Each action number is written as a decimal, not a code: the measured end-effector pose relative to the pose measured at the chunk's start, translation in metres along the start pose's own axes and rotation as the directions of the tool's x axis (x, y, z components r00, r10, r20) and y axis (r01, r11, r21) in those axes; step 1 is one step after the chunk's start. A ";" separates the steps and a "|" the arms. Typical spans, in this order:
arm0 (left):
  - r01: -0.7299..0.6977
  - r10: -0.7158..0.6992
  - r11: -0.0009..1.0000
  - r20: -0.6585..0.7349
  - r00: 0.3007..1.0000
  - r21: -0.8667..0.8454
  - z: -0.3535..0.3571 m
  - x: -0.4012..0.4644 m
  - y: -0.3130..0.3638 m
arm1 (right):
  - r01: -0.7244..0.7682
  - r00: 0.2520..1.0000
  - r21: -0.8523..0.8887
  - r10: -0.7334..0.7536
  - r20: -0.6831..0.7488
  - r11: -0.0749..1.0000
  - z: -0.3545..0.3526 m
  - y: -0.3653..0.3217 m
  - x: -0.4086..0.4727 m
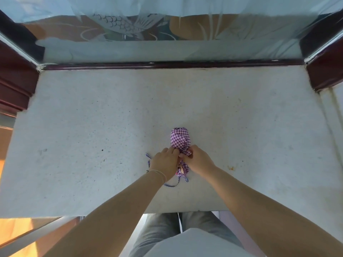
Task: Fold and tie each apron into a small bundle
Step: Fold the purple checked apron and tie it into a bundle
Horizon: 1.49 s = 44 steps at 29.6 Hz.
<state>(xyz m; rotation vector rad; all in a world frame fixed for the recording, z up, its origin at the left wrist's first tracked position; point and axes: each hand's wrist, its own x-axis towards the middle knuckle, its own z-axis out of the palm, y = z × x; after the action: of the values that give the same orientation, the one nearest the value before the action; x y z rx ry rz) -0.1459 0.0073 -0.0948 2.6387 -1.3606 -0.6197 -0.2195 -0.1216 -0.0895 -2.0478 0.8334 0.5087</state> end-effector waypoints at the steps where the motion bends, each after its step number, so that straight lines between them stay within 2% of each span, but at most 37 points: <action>1: -0.020 0.020 0.999 0.010 1.000 0.036 -0.001 0.000 0.001 | -0.013 1.000 0.024 0.013 -0.001 1.000 0.000 0.001 0.002; 3: -0.052 0.046 0.993 0.058 0.997 0.102 -0.004 0.000 0.003 | -0.031 0.999 0.068 0.032 -0.020 0.997 0.001 0.003 0.003; 7: -0.059 0.049 0.984 0.063 0.997 0.168 -0.005 0.006 0.005 | -0.049 0.995 0.091 0.057 -0.085 0.995 0.002 0.004 0.003; 9: -0.082 0.072 0.990 0.089 0.993 0.114 -0.012 0.007 0.009 | -0.067 0.988 0.161 0.088 -0.125 0.985 0.003 0.004 0.003; 12: -0.087 0.088 0.996 0.030 0.996 -0.037 -0.020 0.014 0.009 | -0.053 0.975 0.252 0.104 -0.194 0.966 0.002 0.000 0.006; 16: -0.068 0.063 0.979 -0.036 0.997 -0.192 -0.022 0.014 0.003 | -0.051 0.958 0.280 0.126 -0.258 0.959 -0.005 -0.010 0.014; 21: -0.124 0.105 0.967 -0.094 0.990 -0.224 -0.013 0.007 0.003 | -0.069 0.957 0.206 0.124 -0.263 0.976 -0.003 -0.007 0.019; 25: -0.297 0.272 0.952 -0.237 0.933 -0.075 -0.007 0.008 0.004 | -0.042 0.966 0.043 0.051 -0.252 0.998 -0.002 -0.003 0.015; 27: -0.340 0.310 0.935 -0.239 0.920 -0.098 -0.004 0.010 0.004 | -0.032 0.975 -0.007 0.030 -0.222 0.999 -0.002 -0.001 0.012; 29: -0.272 0.222 0.928 -0.210 0.952 -0.252 -0.005 0.012 0.005 | -0.026 0.978 0.024 0.031 -0.209 0.999 0.000 0.001 0.010; 31: -0.097 0.048 0.890 -0.121 0.991 -0.446 -0.006 0.016 0.009 | -0.026 0.979 0.097 0.045 -0.199 0.995 0.003 0.004 0.009; 33: 0.066 -0.093 0.844 -0.024 0.995 -0.532 -0.006 0.017 0.014 | -0.039 0.979 0.147 0.067 -0.191 0.988 0.006 0.007 0.008; 38: 0.315 -0.265 0.763 0.170 0.949 -0.565 -0.002 0.013 0.016 | -0.041 0.990 0.228 0.071 -0.126 0.973 0.007 0.017 0.006; 44: 0.413 -0.338 0.771 0.238 0.911 -0.485 -0.004 0.017 0.027 | -0.076 0.992 0.285 0.101 -0.075 0.955 0.001 0.025 -0.004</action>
<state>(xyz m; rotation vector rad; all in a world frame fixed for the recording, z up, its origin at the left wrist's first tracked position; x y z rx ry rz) -0.1560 -0.0224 -0.0892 2.4276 -0.5396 -1.0645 -0.2405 -0.1303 -0.1016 -1.7866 0.9950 0.3269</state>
